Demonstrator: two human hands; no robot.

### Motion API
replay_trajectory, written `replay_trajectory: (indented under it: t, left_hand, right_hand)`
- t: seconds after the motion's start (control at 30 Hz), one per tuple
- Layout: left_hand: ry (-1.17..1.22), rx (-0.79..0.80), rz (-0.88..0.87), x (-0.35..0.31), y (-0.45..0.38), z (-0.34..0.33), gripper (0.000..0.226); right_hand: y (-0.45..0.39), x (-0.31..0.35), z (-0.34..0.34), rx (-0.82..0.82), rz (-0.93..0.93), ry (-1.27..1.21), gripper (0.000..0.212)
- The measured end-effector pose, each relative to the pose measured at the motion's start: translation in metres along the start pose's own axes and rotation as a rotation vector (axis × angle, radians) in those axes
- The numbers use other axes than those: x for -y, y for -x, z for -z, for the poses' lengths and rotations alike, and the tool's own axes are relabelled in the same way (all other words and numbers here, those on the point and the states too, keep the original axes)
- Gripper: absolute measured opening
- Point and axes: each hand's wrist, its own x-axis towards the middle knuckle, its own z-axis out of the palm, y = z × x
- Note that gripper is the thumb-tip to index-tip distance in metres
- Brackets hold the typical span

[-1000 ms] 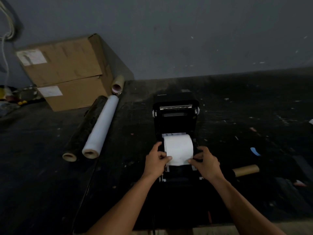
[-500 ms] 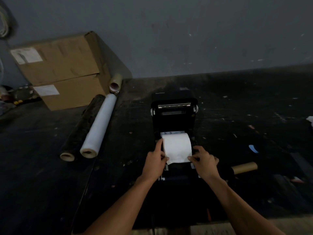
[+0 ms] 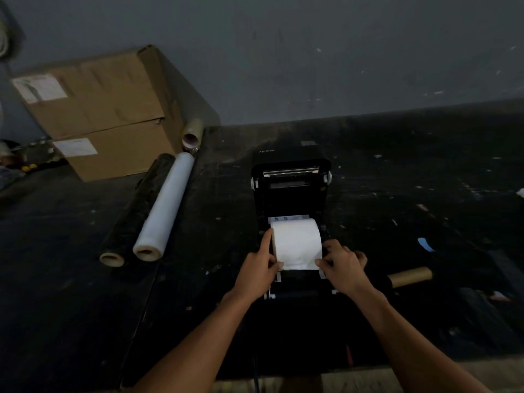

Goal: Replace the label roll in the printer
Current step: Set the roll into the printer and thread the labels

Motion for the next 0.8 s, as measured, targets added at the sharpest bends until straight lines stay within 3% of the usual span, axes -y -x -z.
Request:
replay_trajectory:
  t: [0.23, 0.43, 0.8]
  left_hand:
    - [-0.161, 0.014, -0.07, 0.0, 0.002, -0.005, 0.086]
    - [-0.108, 0.039, -0.075, 0.0, 0.004, -0.003, 0.086]
    - [-0.12, 0.072, 0.005, -0.005, 0.001, 0.003, 0.091]
  right_hand:
    - [0.0, 0.005, 0.006, 0.028, -0.004, 0.034, 0.035]
    - [0.004, 0.007, 0.005, 0.024, -0.004, -0.012, 0.033]
    - [0.003, 0.008, 0.009, 0.004, -0.09, -0.09, 0.049]
